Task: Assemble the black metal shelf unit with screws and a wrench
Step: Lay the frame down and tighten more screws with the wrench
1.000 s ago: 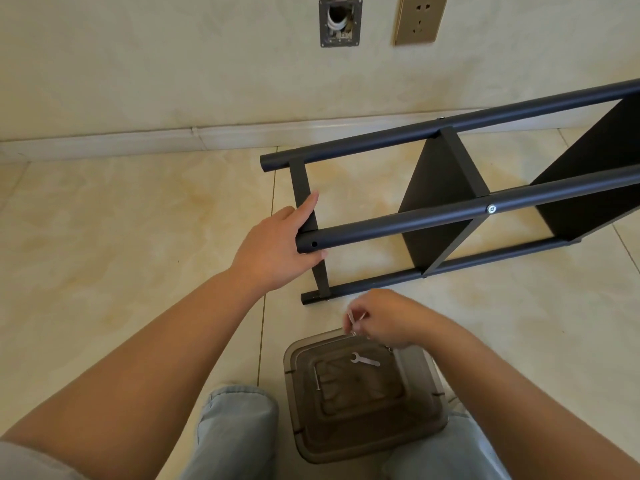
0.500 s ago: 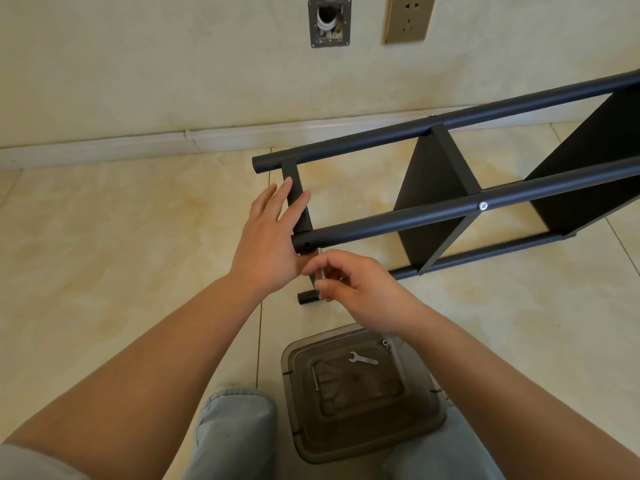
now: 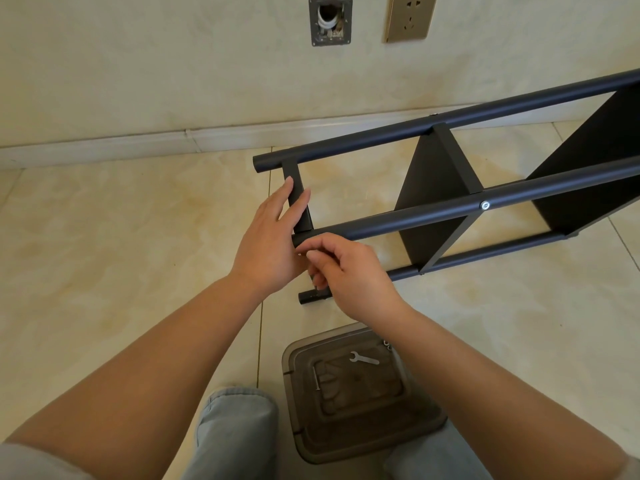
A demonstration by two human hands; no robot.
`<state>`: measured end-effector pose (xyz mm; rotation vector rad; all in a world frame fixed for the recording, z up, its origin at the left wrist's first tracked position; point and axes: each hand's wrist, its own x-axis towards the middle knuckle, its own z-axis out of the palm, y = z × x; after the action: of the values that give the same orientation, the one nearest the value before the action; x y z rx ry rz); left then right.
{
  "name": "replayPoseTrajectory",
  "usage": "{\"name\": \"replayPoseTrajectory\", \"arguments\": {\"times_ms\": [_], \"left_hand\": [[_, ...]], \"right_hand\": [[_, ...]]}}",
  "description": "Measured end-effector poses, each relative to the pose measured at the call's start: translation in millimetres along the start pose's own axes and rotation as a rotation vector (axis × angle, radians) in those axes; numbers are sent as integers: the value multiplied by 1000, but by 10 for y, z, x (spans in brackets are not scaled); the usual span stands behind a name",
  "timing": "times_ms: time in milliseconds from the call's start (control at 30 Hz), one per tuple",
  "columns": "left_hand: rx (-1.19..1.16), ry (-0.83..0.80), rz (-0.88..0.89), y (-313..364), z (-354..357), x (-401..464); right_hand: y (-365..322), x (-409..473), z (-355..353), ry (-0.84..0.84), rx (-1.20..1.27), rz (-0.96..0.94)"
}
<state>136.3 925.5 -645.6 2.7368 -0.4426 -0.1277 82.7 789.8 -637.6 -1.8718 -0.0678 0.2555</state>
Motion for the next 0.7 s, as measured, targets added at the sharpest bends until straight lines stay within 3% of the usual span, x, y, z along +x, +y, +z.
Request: {"name": "replayPoseTrajectory", "arguments": {"times_ms": [100,333,500,700], "left_hand": [[-62,-11,-43,30,-17,-5],[-71,8,-37,37,-19,-23],[-80,20,-33,25,-27,-20],[-76,19,-48,23,-14,-17]], "right_hand": [[14,25,53,166,-61,-42],[26,64,144,287,-257,-176],[-10,99,190,317,-434,-267],[-58,91,129,239,-389,-167]]}}
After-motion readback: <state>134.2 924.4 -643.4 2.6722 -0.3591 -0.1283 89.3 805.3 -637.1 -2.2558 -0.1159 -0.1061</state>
